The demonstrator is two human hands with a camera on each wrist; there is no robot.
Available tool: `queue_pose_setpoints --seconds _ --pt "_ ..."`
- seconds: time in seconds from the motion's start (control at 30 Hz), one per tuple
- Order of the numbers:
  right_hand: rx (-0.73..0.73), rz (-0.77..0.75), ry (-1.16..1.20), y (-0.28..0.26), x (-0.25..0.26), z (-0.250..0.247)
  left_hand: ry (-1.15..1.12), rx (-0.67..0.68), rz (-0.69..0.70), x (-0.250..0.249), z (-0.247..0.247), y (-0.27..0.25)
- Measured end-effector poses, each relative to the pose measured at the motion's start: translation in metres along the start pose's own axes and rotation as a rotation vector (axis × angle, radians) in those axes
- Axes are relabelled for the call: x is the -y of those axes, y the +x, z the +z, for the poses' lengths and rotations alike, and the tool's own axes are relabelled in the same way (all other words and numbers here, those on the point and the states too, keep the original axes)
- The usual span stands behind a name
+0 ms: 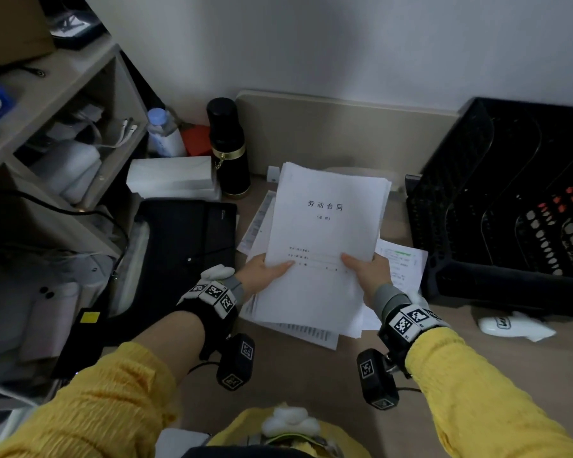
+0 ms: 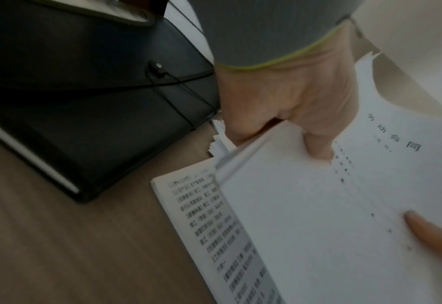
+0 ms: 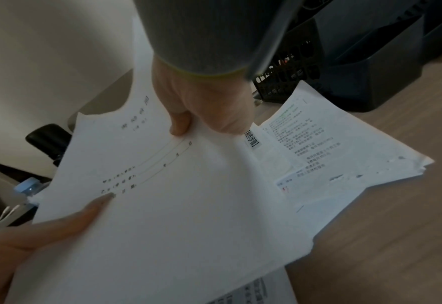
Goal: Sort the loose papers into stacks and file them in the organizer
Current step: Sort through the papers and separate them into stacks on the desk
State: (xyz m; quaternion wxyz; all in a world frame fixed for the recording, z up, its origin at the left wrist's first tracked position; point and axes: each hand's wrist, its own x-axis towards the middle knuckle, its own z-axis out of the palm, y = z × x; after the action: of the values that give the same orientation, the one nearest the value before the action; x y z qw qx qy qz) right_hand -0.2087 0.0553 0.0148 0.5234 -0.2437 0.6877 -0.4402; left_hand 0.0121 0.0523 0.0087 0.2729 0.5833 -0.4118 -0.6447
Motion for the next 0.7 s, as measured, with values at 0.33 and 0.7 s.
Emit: queue_pose_setpoints --seconds 0.33,0.7 --pt "-0.031 0.217 -0.322 0.028 -0.01 -0.018 0.043 -0.294 -0.045 0.014 -0.027 0.019" --pt "-0.022 0.258 -0.434 0.044 -0.018 -0.024 0.159 -0.312 -0.163 0.029 -0.031 0.029"
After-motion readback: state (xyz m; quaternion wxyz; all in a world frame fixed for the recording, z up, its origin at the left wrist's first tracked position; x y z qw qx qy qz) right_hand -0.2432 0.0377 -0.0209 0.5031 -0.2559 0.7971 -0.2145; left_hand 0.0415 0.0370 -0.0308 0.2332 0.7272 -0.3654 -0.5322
